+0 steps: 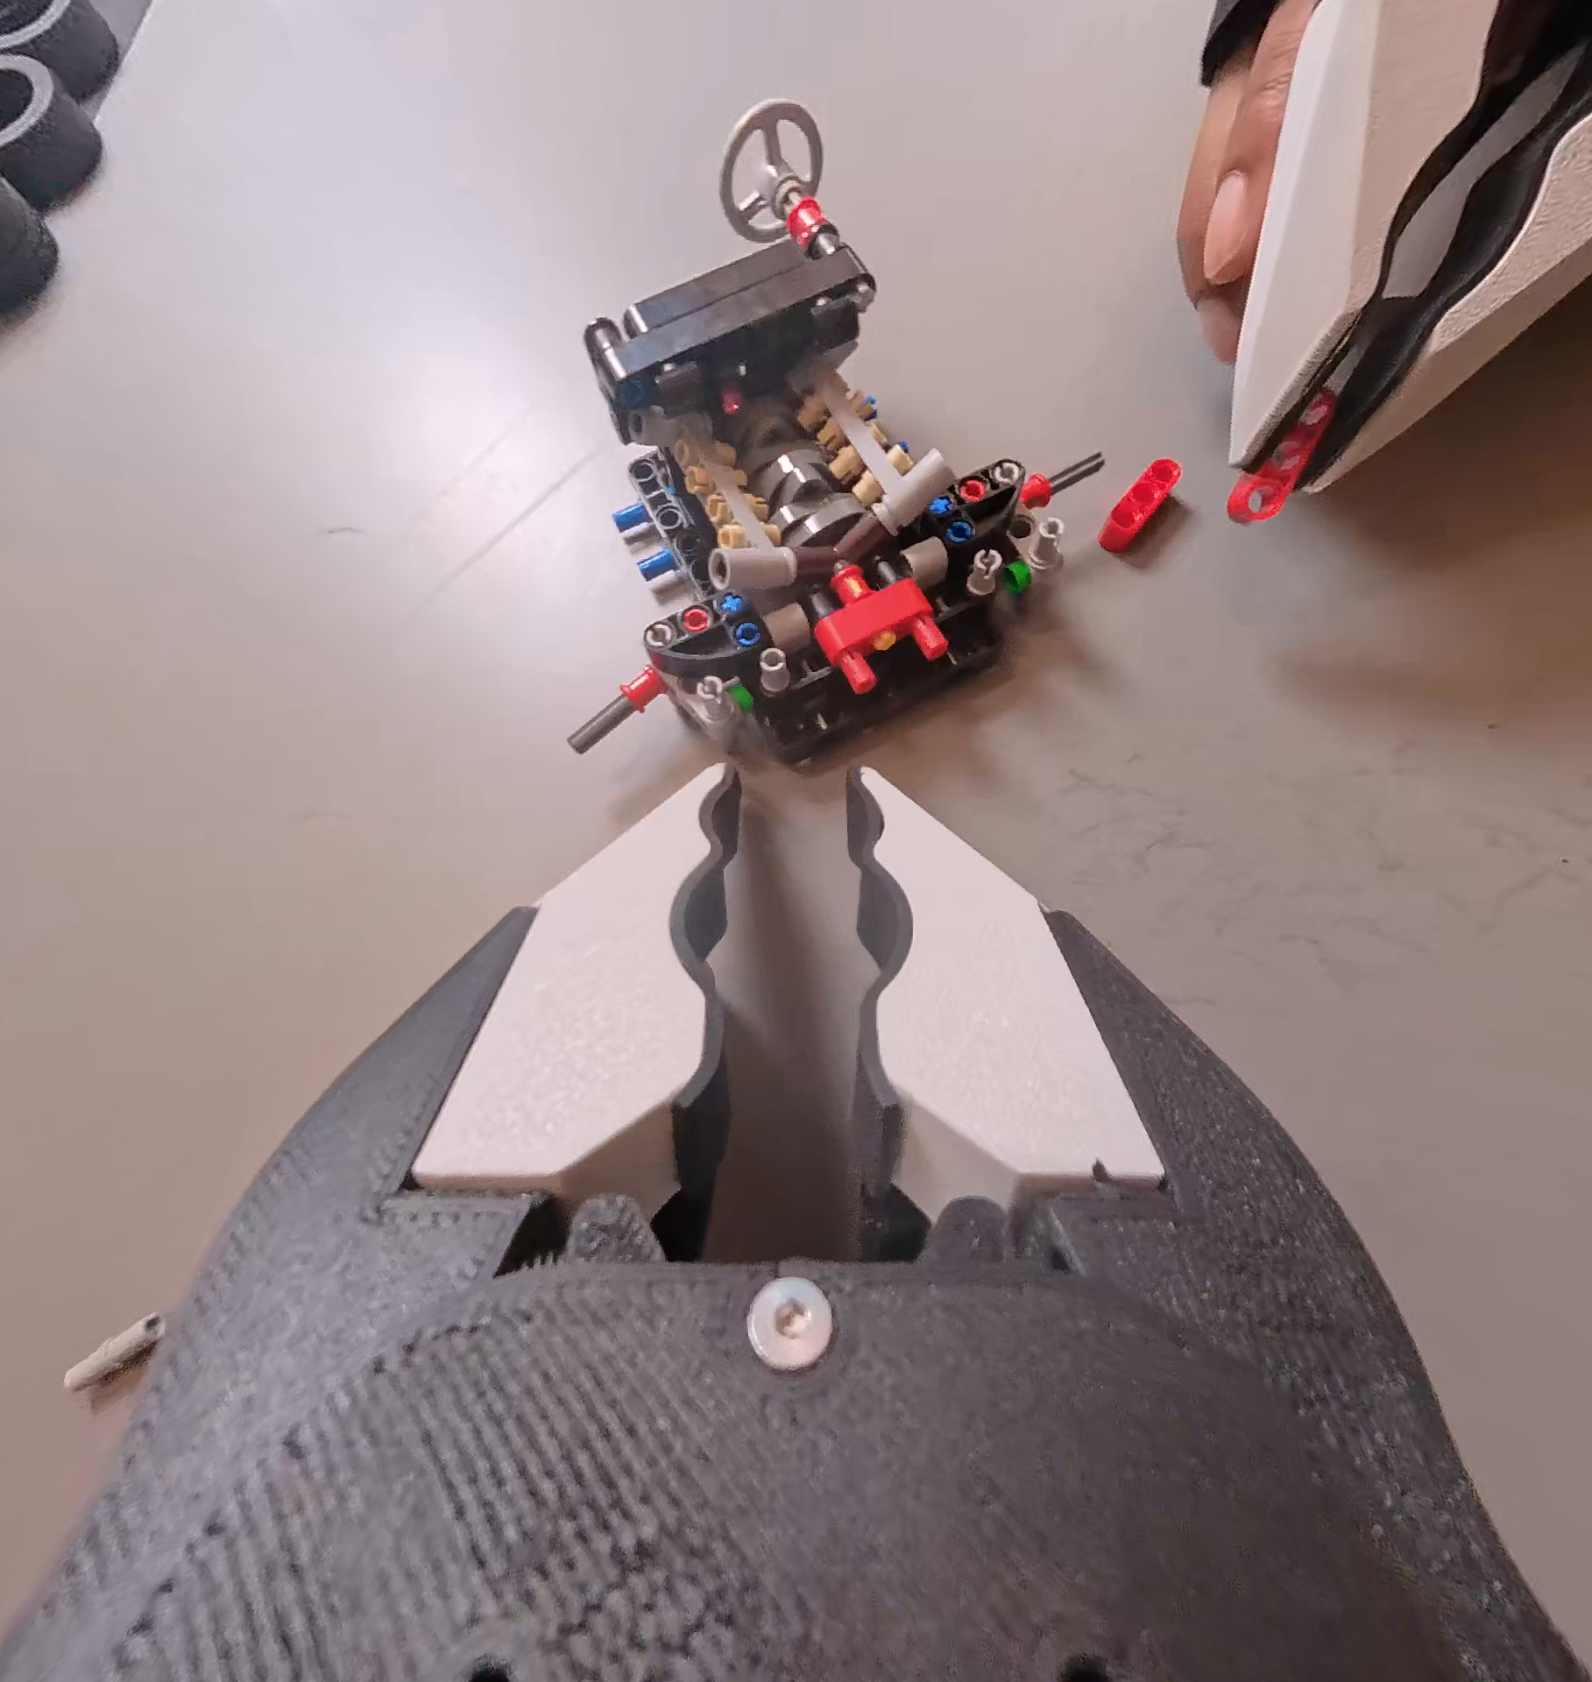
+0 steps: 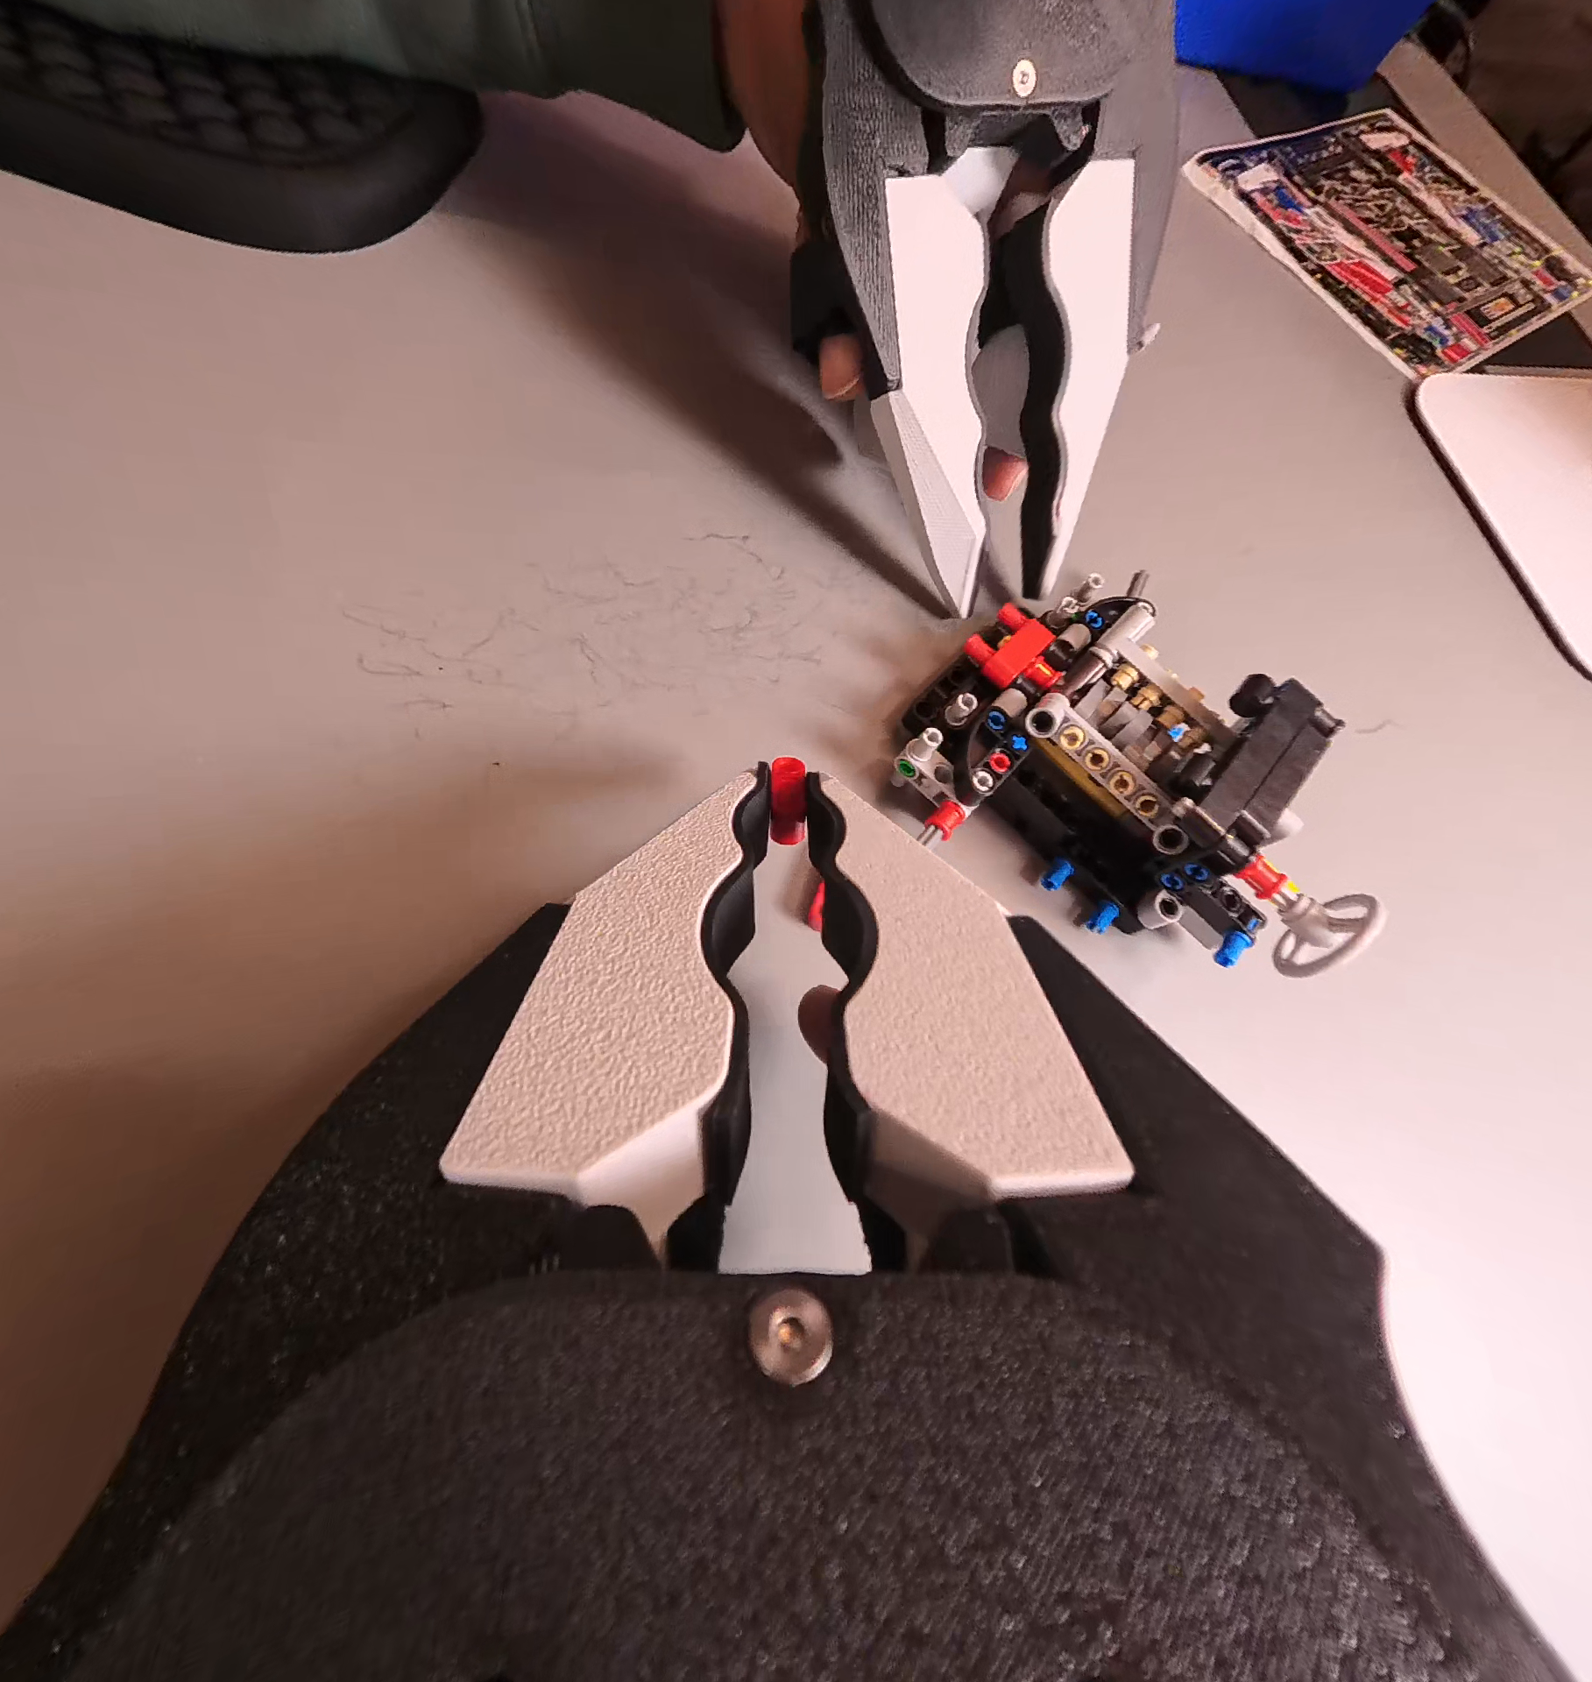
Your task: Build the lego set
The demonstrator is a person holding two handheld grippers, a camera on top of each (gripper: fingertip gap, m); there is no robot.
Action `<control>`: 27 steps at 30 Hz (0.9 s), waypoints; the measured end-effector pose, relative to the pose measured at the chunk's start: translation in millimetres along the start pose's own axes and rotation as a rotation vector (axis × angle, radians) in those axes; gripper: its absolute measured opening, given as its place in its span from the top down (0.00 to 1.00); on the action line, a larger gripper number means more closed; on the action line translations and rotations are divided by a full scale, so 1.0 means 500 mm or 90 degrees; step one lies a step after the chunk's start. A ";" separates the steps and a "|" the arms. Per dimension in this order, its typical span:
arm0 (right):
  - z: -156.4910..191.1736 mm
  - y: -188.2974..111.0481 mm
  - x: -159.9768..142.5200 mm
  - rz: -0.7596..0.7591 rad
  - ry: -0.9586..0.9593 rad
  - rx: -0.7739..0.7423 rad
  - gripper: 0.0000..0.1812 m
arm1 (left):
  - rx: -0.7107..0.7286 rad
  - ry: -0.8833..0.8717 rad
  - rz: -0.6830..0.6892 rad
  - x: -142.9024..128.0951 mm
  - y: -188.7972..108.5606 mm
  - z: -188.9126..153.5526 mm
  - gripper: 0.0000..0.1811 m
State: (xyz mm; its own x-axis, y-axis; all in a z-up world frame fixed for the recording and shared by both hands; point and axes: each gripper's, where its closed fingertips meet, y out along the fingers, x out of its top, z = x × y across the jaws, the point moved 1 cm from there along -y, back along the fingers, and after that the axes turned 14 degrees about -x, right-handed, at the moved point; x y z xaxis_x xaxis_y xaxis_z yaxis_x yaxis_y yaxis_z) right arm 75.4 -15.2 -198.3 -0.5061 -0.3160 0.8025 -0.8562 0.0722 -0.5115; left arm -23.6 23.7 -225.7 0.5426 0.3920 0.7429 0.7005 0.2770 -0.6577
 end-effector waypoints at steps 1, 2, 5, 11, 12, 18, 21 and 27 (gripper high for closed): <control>-0.004 -0.003 0.001 -0.002 0.000 -0.004 0.97 | -0.003 -0.013 -0.006 0.001 -0.001 0.003 0.85; -0.009 -0.007 0.003 -0.005 0.002 -0.008 0.97 | -0.006 -0.026 -0.013 0.002 0.000 0.005 0.83; -0.032 -0.015 0.005 -0.010 0.013 -0.038 0.97 | -0.022 -0.036 -0.015 0.010 0.016 -0.008 0.84; -0.116 -0.025 -0.029 0.032 0.064 -0.154 0.97 | -0.042 0.002 0.010 0.021 0.041 -0.052 0.90; -0.131 -0.026 -0.043 0.050 0.073 -0.175 0.97 | -0.032 0.005 0.013 0.018 0.037 -0.048 0.90; -0.168 0.000 -0.085 0.081 0.105 -0.194 0.97 | -0.043 -0.051 -0.018 0.011 0.019 -0.032 0.89; -0.161 0.029 -0.087 0.086 0.094 -0.164 0.96 | -0.045 -0.038 -0.016 0.021 0.034 -0.042 0.87; -0.158 0.056 -0.059 0.053 0.086 -0.128 0.97 | -0.050 -0.026 0.003 0.012 0.030 -0.064 0.91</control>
State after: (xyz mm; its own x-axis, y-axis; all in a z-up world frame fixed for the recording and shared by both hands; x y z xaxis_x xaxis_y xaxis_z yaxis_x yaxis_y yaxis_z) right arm 58.2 70.8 -212.0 -0.5739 -0.1725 0.8005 -0.8073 0.2834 -0.5177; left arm 5.0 2.3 -227.0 0.5282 0.4290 0.7328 0.7330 0.2052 -0.6485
